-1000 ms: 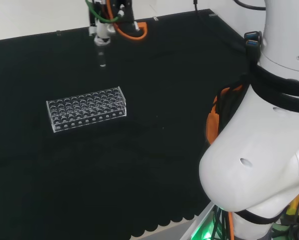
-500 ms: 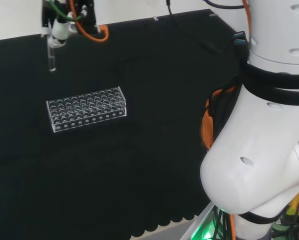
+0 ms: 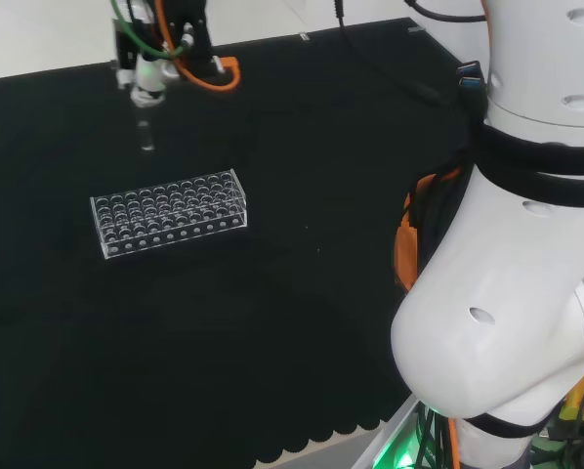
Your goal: Shake the test tube.
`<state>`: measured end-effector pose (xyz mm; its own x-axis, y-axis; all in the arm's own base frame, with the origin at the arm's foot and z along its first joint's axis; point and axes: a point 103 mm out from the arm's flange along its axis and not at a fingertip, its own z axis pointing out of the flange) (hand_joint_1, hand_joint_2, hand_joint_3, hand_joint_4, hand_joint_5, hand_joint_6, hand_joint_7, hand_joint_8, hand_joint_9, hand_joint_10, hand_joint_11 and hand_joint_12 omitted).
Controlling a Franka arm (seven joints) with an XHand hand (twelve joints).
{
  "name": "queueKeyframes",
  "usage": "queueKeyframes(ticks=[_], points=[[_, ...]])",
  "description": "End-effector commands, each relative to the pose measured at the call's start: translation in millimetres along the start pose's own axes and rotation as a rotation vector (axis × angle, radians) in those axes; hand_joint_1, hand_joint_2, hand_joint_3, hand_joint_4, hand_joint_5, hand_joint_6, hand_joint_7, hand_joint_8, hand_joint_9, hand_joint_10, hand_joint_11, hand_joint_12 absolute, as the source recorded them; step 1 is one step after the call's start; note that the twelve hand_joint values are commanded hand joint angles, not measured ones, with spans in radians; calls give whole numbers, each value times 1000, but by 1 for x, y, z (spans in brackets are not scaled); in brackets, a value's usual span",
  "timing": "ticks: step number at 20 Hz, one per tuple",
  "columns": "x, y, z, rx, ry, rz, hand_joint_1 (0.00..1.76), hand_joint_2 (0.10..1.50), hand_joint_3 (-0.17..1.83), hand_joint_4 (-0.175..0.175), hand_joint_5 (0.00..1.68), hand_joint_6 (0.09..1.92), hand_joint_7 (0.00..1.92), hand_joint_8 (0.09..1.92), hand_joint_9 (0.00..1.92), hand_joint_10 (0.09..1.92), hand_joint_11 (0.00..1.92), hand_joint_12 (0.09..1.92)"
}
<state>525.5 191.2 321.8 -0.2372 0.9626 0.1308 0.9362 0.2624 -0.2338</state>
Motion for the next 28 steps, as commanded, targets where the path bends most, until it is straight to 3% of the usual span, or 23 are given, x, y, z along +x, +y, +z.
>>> queueKeyframes(ticks=[1, 6, 19, 23, 28], points=[[-59, -14, -1, 2, -42, 136, 1445, 499, 810, -175, 1396, 467, 1501, 564, 1456, 227, 928, 1168], [-55, -14, -2, -7, -25, 123, 1445, 498, 810, -175, 1396, 466, 1501, 563, 1457, 225, 927, 1168], [9, 15, -17, -55, 39, -6, 1445, 498, 810, -175, 1397, 464, 1502, 562, 1459, 221, 926, 1169], [6, 17, -18, -53, 19, -6, 1445, 498, 810, -175, 1397, 464, 1502, 561, 1460, 220, 926, 1169], [-19, 10, -16, -40, -11, 39, 1445, 498, 810, -175, 1398, 463, 1502, 560, 1461, 219, 925, 1169]])
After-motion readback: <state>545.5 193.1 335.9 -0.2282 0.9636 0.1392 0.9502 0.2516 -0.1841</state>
